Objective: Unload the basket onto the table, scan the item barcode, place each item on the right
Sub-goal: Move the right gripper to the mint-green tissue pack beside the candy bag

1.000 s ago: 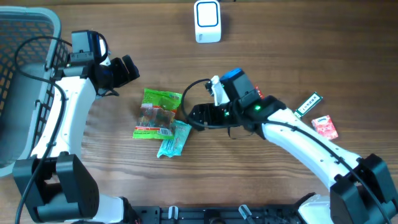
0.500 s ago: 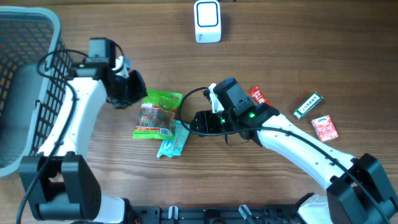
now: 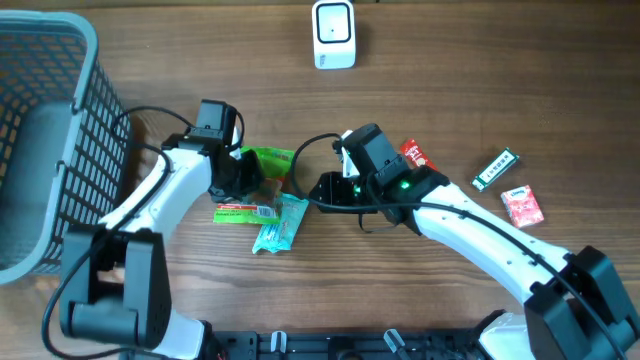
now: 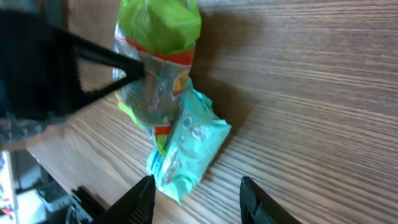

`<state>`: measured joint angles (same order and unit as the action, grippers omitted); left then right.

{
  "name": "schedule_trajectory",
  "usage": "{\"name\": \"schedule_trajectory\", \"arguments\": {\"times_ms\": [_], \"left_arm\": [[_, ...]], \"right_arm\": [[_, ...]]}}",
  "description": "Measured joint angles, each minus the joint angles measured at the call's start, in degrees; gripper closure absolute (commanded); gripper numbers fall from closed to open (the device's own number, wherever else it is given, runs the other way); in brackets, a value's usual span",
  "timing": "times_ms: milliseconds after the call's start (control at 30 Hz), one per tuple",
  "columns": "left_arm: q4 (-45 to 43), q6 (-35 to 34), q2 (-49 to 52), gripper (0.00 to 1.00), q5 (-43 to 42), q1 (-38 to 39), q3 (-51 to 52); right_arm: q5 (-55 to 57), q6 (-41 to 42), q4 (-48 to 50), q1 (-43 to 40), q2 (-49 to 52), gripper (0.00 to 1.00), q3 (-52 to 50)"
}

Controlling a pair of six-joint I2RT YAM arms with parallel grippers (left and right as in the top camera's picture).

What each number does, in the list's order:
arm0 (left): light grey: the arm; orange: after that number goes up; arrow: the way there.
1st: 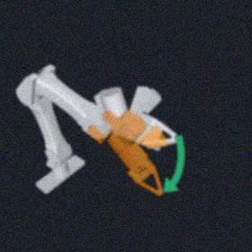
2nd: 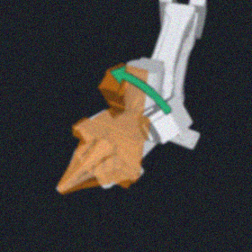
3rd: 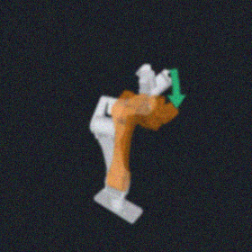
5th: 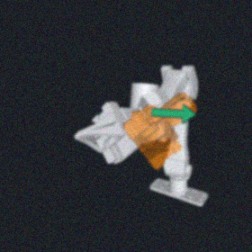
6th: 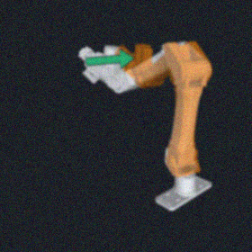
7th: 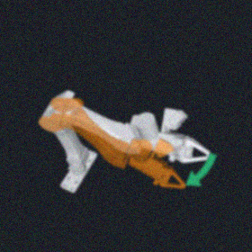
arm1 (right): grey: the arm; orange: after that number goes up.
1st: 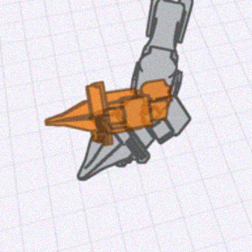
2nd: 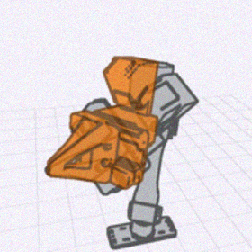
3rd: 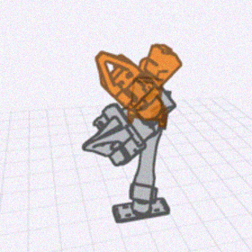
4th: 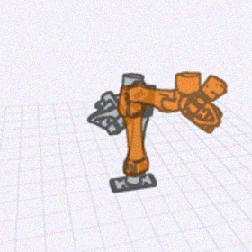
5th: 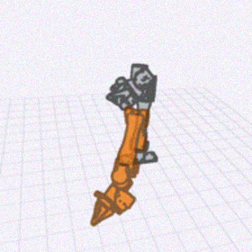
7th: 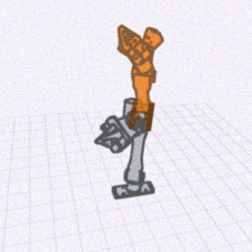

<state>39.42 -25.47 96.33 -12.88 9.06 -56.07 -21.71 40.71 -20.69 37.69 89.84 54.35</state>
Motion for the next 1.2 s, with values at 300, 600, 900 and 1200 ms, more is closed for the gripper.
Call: {"name": "schedule_trajectory", "arguments": {"times_ms": [300, 600, 900, 1200], "left_arm": [[-4.2, -0.6, 2.4, 0.94, 4.0, 0.2, 0.4], [-4.1, -0.6, 2.5, 0.96, 4.2, 0.2, 0.4], [13.2, 1.4, 1.4, 0.96, 5.2, 0.6, -4.4], [11.3, 1.4, 0.6, 0.96, 4.9, 3.3, 1.6]], "right_arm": [[0.8, 7.9, 8.6, 4.1, 11.9, 0.57, 0.0], [-4.4, 14.0, 12.9, 4.3, 16.6, 0.77, 0.0], [-4.6, 14.6, 12.9, 4.3, 16.6, 0.70, 0.0], [-4.6, 14.6, 12.9, 4.3, 16.6, 0.69, 0.0]]}}
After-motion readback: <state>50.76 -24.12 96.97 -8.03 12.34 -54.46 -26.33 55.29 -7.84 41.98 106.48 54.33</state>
